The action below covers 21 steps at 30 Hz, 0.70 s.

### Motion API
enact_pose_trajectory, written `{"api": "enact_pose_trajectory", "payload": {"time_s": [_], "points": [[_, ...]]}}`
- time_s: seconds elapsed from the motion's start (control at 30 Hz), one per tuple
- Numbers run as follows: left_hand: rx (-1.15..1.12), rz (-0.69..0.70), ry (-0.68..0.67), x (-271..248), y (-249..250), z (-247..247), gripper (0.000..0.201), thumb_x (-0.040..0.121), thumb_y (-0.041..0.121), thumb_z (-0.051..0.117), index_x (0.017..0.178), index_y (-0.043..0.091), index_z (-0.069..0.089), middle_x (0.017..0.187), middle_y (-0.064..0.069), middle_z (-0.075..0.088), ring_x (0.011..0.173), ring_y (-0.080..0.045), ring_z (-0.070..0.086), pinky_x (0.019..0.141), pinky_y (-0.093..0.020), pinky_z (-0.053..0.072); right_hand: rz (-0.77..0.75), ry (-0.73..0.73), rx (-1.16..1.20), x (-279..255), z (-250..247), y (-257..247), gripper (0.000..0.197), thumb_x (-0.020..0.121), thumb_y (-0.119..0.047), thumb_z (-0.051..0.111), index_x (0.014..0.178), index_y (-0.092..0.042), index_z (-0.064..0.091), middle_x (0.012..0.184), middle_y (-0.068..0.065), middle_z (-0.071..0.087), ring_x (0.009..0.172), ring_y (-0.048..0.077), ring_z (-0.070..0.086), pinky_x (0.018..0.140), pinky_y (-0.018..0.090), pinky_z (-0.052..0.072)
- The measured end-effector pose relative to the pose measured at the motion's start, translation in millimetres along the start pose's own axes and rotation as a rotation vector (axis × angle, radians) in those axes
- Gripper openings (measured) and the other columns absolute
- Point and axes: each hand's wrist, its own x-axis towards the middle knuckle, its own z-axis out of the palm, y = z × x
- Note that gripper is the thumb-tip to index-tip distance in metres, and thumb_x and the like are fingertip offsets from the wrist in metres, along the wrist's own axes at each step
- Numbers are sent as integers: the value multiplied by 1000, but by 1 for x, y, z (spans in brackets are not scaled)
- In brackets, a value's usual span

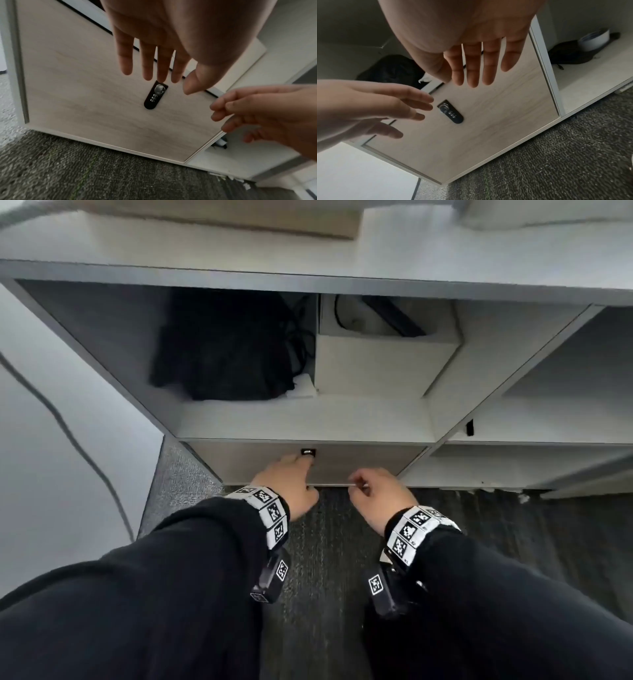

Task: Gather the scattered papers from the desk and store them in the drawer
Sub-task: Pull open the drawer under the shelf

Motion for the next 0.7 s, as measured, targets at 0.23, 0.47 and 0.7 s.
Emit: {"api": "enact_pose_trajectory", "payload": {"time_s": [0.23, 0.47, 0.7], "points": [[169, -28, 51, 30, -4, 26, 74, 81, 39, 59, 147, 21, 29, 149, -1, 37, 134, -29, 40, 100, -47, 46, -10, -17, -7, 7, 11, 16, 29, 95, -35, 53, 122, -28, 62, 107, -11, 52, 101, 13, 58, 87, 28, 48], [253, -3, 122, 25, -5, 30, 74, 85, 31, 58, 149, 20, 25, 150, 0, 37, 137, -25, 33, 101, -45, 39, -107, 224, -159, 0, 3, 25, 42, 87, -33, 56, 129, -26, 57, 132, -3, 55, 125, 22, 46, 104, 42, 41], [251, -7, 104, 22, -2, 26, 72, 84, 30, 58, 148, 21, 28, 150, 1, 39, 138, -25, 32, 104, -45, 36, -115, 253, -272, -7, -9, 23, 64, 82, -32, 55, 144, -28, 42, 152, -6, 38, 140, 21, 32, 113, 48, 32]]}}
